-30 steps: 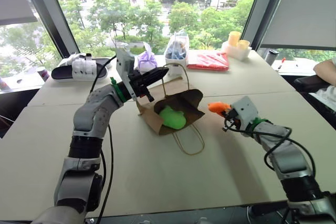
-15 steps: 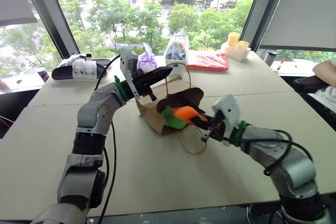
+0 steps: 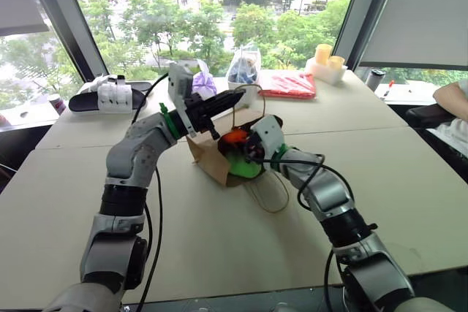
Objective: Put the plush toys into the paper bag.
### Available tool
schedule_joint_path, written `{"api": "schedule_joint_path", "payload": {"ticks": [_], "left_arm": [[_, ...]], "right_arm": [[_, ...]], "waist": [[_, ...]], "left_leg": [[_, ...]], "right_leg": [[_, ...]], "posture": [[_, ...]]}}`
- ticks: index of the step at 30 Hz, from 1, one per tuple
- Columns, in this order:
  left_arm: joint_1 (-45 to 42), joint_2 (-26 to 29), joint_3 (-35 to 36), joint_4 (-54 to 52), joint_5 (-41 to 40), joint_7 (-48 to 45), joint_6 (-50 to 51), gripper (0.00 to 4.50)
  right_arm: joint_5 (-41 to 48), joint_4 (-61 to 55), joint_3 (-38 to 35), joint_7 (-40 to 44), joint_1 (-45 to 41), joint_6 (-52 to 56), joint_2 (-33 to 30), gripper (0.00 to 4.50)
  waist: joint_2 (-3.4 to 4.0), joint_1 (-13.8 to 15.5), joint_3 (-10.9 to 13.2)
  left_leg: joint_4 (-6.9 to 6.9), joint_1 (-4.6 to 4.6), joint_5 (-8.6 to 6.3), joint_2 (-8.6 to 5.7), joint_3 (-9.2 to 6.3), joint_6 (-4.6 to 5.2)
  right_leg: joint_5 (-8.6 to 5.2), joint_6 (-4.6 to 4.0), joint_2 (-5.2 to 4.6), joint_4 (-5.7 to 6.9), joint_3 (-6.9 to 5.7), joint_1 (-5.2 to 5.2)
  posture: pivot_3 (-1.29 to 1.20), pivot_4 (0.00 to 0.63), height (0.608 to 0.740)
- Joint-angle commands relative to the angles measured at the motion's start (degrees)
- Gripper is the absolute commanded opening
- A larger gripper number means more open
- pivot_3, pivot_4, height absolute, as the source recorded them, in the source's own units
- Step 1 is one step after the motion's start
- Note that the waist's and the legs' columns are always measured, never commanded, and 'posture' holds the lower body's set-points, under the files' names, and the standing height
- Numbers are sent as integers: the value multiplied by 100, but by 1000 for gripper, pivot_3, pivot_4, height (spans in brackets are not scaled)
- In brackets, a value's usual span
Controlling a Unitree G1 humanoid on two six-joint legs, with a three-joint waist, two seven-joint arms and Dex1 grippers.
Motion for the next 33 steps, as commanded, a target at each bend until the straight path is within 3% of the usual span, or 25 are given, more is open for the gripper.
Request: {"api": "schedule_joint_path", "payload": {"ticks": [1, 3, 4, 9, 15, 21, 28, 31, 33], "left_arm": [[-28, 65, 120, -290, -101, 52, -13, 0], [-18, 79, 122, -273, -98, 43, -21, 0], [-13, 86, 121, -261, -90, 35, -31, 0], [-20, 112, 130, -199, -82, 17, -50, 0], [-55, 104, 133, -86, -63, -11, -100, 0], [-91, 52, 113, 1, -38, -11, -181, 0], [-75, 74, 119, -25, -41, -8, -194, 0], [-31, 75, 107, -78, -41, 15, -190, 0], [-30, 65, 97, -89, -38, 31, -188, 0]], "right_arm": [[-92, -120, -155, -24, -71, -267, 50, 3266], [-85, -491, -207, 74, 118, -134, -111, 4270], [-93, -773, -223, 155, 248, -38, -256, 4468], [407, -2507, -805, 496, 907, 935, -956, 4468], [821, -3619, -1301, 753, 1863, 1901, -1633, 4468], [541, -3185, -1080, 461, 2671, 1623, -1465, 4468], [287, -2519, -914, 169, 2640, 1319, -1181, 4468], [218, -2165, -850, 104, 2528, 1294, -1041, 3601], [174, -1973, -842, 62, 2459, 1289, -985, 2678]], "waist": [[0, 5, 0], [0, 20, 0], [0, 28, 0], [0, 40, 0], [0, 38, 0], [0, 34, 0], [0, 42, 0], [0, 41, 0], [0, 40, 0]], "left_leg": [[-1, -2, 0, -1, 0, 0], [0, -3, 0, -2, -1, 0], [0, -4, 0, -3, -1, 0], [1, -7, -1, -5, -3, 1], [1, -1, -1, 0, 2, 2], [6, 0, -2, -1, 8, 4], [8, 1, -1, -1, 6, 2], [8, 1, -1, -1, 6, 2], [9, 1, -1, -1, 5, 2]], "right_leg": [[0, 0, -1, 0, 0, -3], [0, 0, -2, -1, 0, -2], [0, 0, -3, -2, 0, -2], [0, 0, -3, -5, 0, -2], [0, 0, 1, -1, -1, 2], [0, 1, -1, -2, 1, 8], [0, 0, -1, -1, 1, 7], [0, 0, -1, -1, 1, 7], [0, 0, -1, -1, 1, 7]], "posture": [[0, 150, 740], [0, 150, 740], [0, 150, 740], [0, 150, 740], [0, 150, 740], [0, 150, 740], [0, 150, 740], [0, 150, 740], [0, 150, 740]]}}
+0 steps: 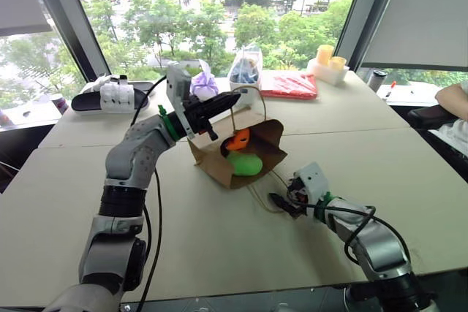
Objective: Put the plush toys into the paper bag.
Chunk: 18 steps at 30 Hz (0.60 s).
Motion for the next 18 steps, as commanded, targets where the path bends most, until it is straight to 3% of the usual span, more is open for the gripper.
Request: {"api": "schedule_joint_path", "payload": {"ticks": [1, 5, 12, 18], "left_arm": [[-89, 22, 84, -206, -40, 30, -86, 0], [-81, 41, 93, -236, -44, 44, -76, 0], [-182, 41, 304, -273, -214, 175, -92, 0], [-431, 228, 321, 164, -60, -3, -282, 0]], "right_arm": [[-64, 243, -43, -123, -176, -1, 111, 2088], [-19, 262, -67, -102, -294, 119, 180, 59], [720, -1053, -767, 235, -707, 996, -207, 59], [1710, -1627, -1458, 642, -1928, 1757, -640, 59]], "waist": [[0, 0, 0], [0, 2, 0], [1, 0, 0], [1, 1, 0]], "left_leg": [[0, 0, 0, 0, 0, 0], [2, 0, 0, 0, -1, 0], [2, -1, 0, -1, -3, 0], [-2, -1, -1, 1, -4, 1]], "right_leg": [[0, 0, 0, 0, 0, 0], [0, 0, 0, 1, 0, 1], [0, 0, -1, -1, 0, 1], [0, 0, 2, 0, -2, -1]], "posture": [[0, 150, 740], [0, 150, 740], [0, 150, 740], [0, 150, 740]]}}
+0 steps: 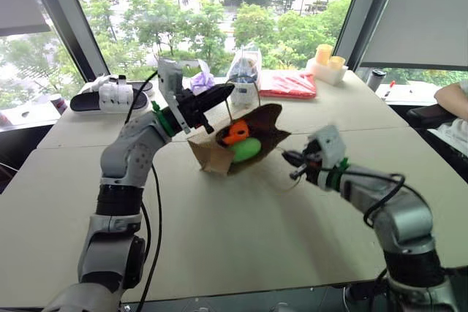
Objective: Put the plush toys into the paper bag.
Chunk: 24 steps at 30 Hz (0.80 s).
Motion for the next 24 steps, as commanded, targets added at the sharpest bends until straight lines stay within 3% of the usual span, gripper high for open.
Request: {"api": "schedule_joint_path", "payload": {"ticks": [1, 6, 13, 19, 22, 24], "left_arm": [[-287, 130, 72, 245, 111, -184, -281, 0], [-484, 198, -41, 776, 326, -435, -501, 0], [-471, 78, -526, 1725, 872, -1094, -924, 0], [-450, 134, -561, 1987, 938, -1343, -695, 0], [-429, 269, -465, 1796, 796, -1426, -339, 914], [-366, 400, -417, 1569, 734, -1460, -150, 1844]], "right_arm": [[530, -387, -303, 229, -591, 326, -265, 59], [956, -408, -364, 266, -1029, 614, -396, 59], [803, -350, 100, 331, -381, 376, -713, 59], [1002, -519, -46, 364, -272, 435, -845, 59], [1209, -647, -242, 429, -305, 490, -955, 970], [1341, -685, -408, 405, -412, 540, -1003, 1898]], "waist": [[0, 4, 0], [-1, 10, 0], [-2, 12, -1], [-2, -20, 0], [-2, -9, 0], [-3, -3, 0]], "left_leg": [[-1, 0, 0, 0, 1, 0], [0, 0, -2, -2, 4, 3], [1, -4, -2, -4, 14, 4], [-1, -3, -8, 0, 13, 14], [0, -3, -18, 0, 6, 31], [1, -4, -18, 0, 6, 32]], "right_leg": [[0, 0, 0, -2, 0, 2], [0, 0, -2, -3, -1, 3], [0, 0, -4, -5, -2, 3], [0, 0, -3, -3, -2, -3], [0, 0, -3, -2, -2, -3], [0, 1, -4, -3, -2, -3]], "posture": [[0, 150, 740], [0, 150, 740], [0, 150, 740], [0, 150, 740], [0, 150, 740], [0, 150, 740]]}}
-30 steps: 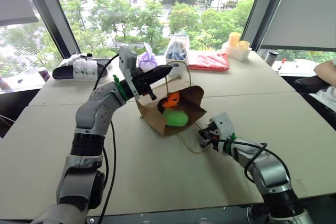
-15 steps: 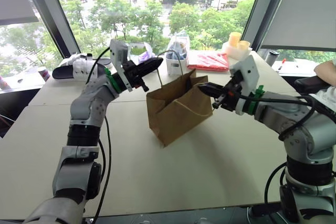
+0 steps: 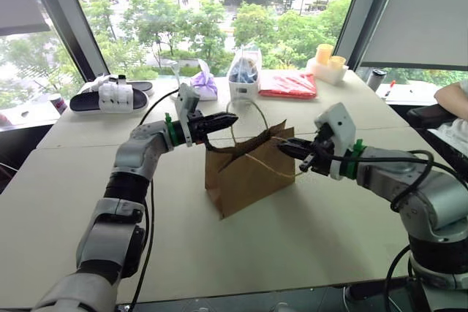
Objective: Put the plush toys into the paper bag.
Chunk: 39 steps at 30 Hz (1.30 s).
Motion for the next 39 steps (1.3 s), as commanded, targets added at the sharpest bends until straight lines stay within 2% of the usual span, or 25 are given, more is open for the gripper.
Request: {"api": "schedule_joint_path", "payload": {"ticks": [1, 3, 5, 9, 13, 17, 23, 27, 32, 39], "left_arm": [[35, 258, 243, -579, -212, -77, 253, 2305], [113, 359, 290, -821, -266, -36, 377, 3382], [236, 521, 412, -1253, -437, 28, 695, 4329], [510, 842, 616, -1907, -714, 121, 1183, 4423], [1078, 1345, 1086, -2508, -1034, 391, 1753, 4423], [1821, 1591, 1206, -3050, -1196, 532, 2030, 4423], [2106, 1344, 1021, -3293, -1326, 655, 2087, 4423], [2143, 1176, 639, -3236, -1111, 464, 1772, 4500], [2069, 1082, 217, -3104, -998, 122, 1534, 4500], [1897, 938, -117, -2685, -773, -255, 1067, 4500]], "right_arm": [[302, -288, -456, -22, -285, 82, -161, 2361], [440, -314, -569, -59, -374, 159, -197, 3532], [499, -310, -667, -61, -477, 182, -330, 4456], [679, -158, -952, -130, -760, 221, -511, 4488], [808, -97, -1560, -287, -731, 376, -794, 4488], [961, -436, -2031, -510, -92, 632, -841, 4488], [1137, -1080, -1987, -779, 1064, 670, -557, 4488], [1211, -1338, -1533, -983, 1492, 540, -161, 2670], [1280, -1546, -706, -1322, 1406, 461, 488, 145], [774, -1038, 340, -1432, 1143, -30, 801, 57]], "waist": [[0, 2, 0], [0, 4, 0], [0, 3, 0], [1, 8, 0], [2, -3, 0], [2, 23, -1], [1, 116, 0], [2, 140, -1], [3, 106, -1], [3, 115, -1]], "left_leg": [[0, 0, 0, 0, 0, 1], [0, 0, -1, 1, -1, 1], [-1, 0, -1, 1, -3, 1], [-1, 0, -1, 2, -2, 1], [-3, 1, -1, 3, -3, 1], [-9, 3, -4, 8, -3, 7], [4, -1, -8, 6, -3, 12], [3, 4, -8, 6, 0, 12], [-3, 5, -7, 8, 0, 12], [-2, 5, -7, 5, -1, 12]], "right_leg": [[0, 0, -1, 0, 0, 0], [0, 0, -1, 0, 0, 0], [0, 0, 0, 1, 0, 0], [0, 0, -1, 1, 0, 0], [0, 0, 0, 0, 1, -1], [0, 0, 0, 1, 1, -2], [0, -1, -2, -1, 3, 6], [1, -1, -1, 1, 4, 9], [1, -2, 0, 1, 5, 5], [1, -2, 0, 0, 5, 5]], "posture": [[0, 150, 740], [0, 150, 740], [0, 150, 740], [0, 150, 740], [0, 150, 740], [0, 150, 740], [0, 150, 740], [0, 150, 740], [0, 150, 740], [0, 150, 740]]}}
